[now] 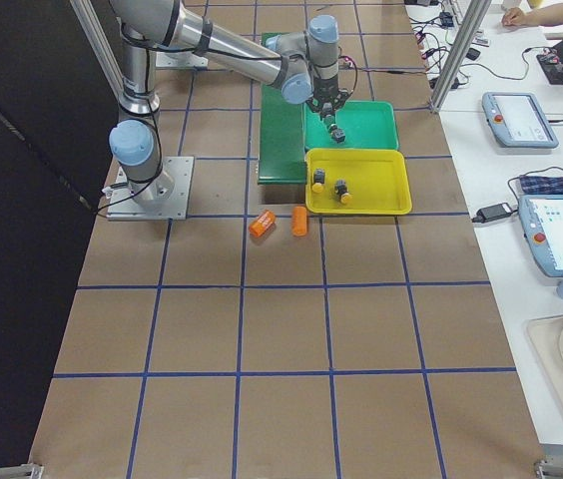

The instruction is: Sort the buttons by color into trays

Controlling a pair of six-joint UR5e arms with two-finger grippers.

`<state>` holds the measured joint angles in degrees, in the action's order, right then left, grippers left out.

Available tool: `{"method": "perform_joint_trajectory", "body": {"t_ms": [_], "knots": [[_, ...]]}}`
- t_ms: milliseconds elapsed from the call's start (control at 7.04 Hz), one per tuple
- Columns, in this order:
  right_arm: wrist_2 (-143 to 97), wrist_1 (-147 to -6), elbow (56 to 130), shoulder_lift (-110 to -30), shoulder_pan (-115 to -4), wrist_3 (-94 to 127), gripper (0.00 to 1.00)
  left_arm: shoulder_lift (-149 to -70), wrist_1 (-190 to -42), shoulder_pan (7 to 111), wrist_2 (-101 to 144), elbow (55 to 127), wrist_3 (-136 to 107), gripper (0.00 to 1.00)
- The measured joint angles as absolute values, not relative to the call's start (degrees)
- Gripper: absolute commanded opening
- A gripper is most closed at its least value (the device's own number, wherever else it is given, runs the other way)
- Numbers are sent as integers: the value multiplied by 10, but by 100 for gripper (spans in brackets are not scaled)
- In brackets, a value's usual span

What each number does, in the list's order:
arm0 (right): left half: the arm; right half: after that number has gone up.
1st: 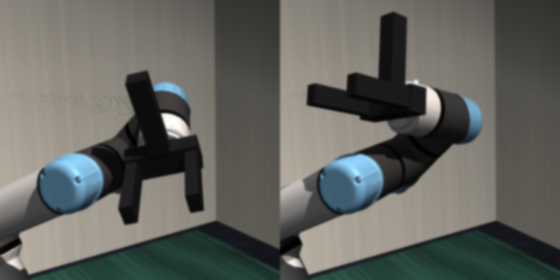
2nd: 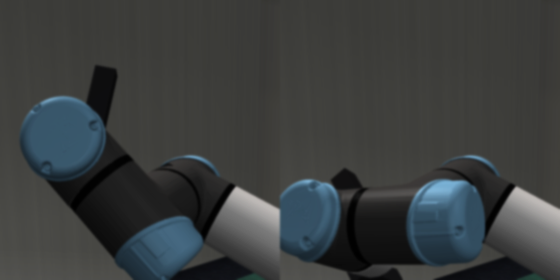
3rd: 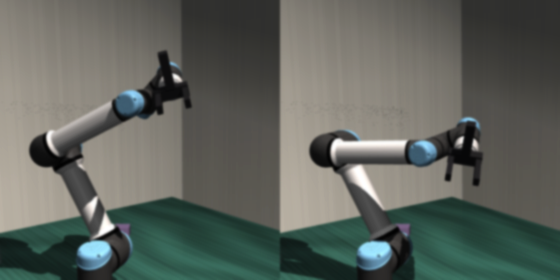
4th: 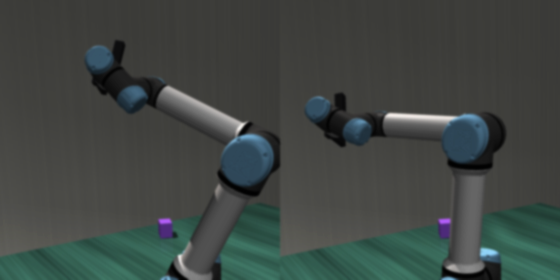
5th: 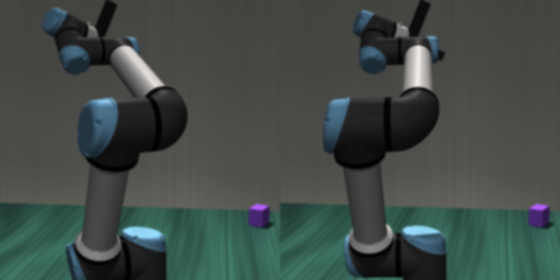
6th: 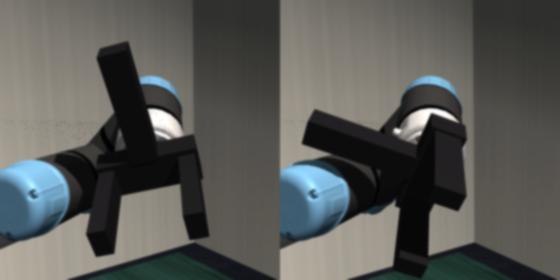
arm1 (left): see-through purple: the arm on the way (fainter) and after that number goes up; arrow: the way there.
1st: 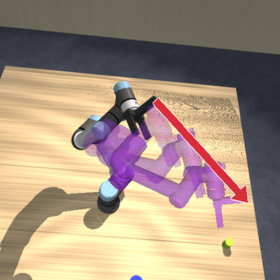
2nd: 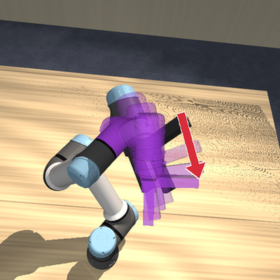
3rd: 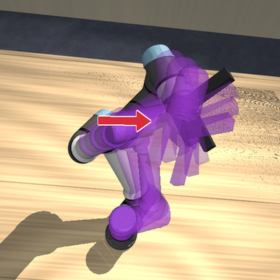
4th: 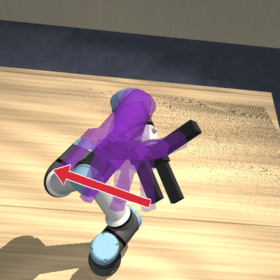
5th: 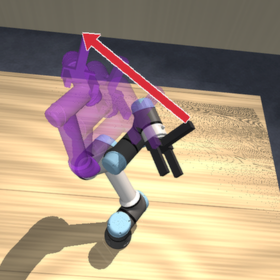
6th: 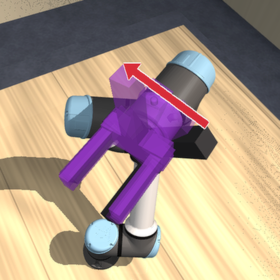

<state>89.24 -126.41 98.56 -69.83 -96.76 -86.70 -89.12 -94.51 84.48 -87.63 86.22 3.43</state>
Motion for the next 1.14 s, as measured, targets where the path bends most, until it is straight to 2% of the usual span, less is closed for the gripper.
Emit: {"method": "perform_joint_trajectory", "body": {"t_ms": [142, 853, 1137], "knots": [[891, -1248, 968, -689, -967, -866, 98, -891, -945, 845, -876, 862, 34, 100], [885, -1208, 944, -692, -965, -866, 100, -891, -945, 845, -876, 862, 34, 100], [889, -1103, 891, -720, -965, -868, 100, -891, -945, 844, -876, 862, 34, 100]]}}
